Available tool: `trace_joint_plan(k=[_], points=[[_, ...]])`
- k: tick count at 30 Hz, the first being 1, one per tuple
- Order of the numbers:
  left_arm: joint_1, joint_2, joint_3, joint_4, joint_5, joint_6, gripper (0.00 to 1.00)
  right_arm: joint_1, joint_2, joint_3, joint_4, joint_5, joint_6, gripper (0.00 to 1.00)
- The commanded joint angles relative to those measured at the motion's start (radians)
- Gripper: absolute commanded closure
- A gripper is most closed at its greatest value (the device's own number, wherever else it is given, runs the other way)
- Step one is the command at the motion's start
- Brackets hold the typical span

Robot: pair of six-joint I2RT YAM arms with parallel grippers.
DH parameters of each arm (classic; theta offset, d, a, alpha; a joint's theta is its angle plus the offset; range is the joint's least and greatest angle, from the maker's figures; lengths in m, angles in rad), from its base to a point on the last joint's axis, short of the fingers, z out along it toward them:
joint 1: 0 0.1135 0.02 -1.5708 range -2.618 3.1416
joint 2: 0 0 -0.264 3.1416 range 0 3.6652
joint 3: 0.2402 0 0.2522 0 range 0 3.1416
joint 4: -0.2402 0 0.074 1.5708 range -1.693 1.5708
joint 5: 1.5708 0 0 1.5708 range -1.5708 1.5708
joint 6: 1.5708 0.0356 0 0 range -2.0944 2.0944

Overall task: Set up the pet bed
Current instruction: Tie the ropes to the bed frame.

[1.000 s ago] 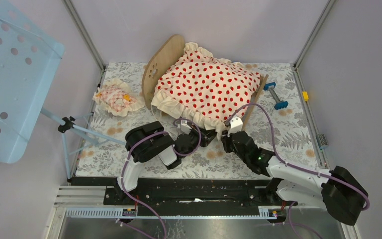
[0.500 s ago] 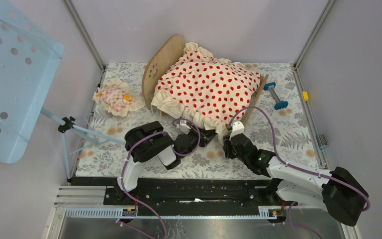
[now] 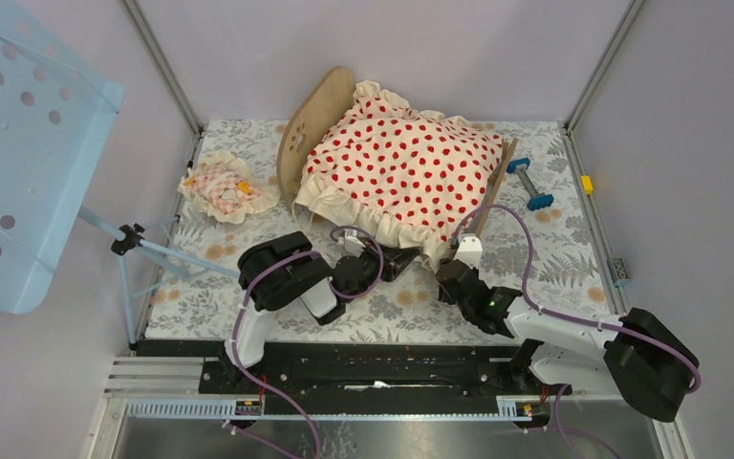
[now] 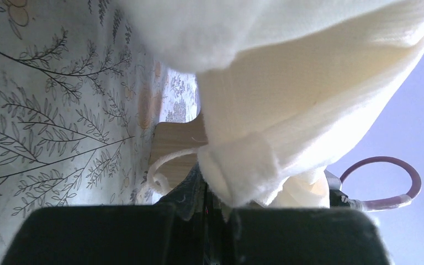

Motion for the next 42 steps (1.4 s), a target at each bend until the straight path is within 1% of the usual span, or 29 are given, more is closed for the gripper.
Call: trace_joint_plan(k=[1, 4, 7, 11, 21, 24, 27, 28, 31, 39, 42], points=[[0.005, -0.008, 0.035, 0.152, 0.029, 0.025, 1.00, -0.001, 0.038, 0.040, -0.016, 0.042, 0.044, 0.54], [0.005, 0.002, 0.047, 0.153, 0.041, 0.024, 1.00, -0.001, 0.074, 0.041, -0.016, 0.036, 0.073, 0.55], [0.005, 0.003, 0.050, 0.153, 0.046, 0.026, 1.00, -0.001, 0.095, 0.033, 0.051, 0.009, 0.069, 0.55], [0.004, 0.005, 0.051, 0.153, 0.047, 0.026, 1.00, -0.001, 0.138, 0.047, 0.086, -0.010, 0.051, 0.56], [0.005, 0.009, 0.055, 0.153, 0.055, 0.020, 1.00, -0.001, 0.233, 0.100, 0.063, -0.016, 0.059, 0.57], [0.004, 0.010, 0.057, 0.155, 0.057, 0.017, 1.00, -0.001, 0.244, 0.099, 0.063, -0.034, 0.066, 0.65], [0.005, 0.013, 0.057, 0.155, 0.057, 0.014, 1.00, -0.001, 0.237, 0.093, 0.057, -0.041, 0.078, 0.78], [0.005, 0.013, 0.057, 0.155, 0.058, 0.014, 1.00, -0.001, 0.227, 0.090, 0.054, -0.041, 0.084, 0.85], [0.006, 0.009, 0.047, 0.155, 0.057, 0.016, 1.00, -0.001, 0.169, 0.070, 0.021, -0.008, 0.116, 1.00], [0.021, 0.000, 0.007, 0.153, 0.070, 0.021, 1.00, -0.001, -0.144, 0.018, -0.203, 0.055, 0.247, 1.00], [0.025, 0.001, 0.005, 0.153, 0.081, 0.021, 1.00, -0.002, -0.216, 0.016, -0.272, 0.077, 0.286, 1.00]])
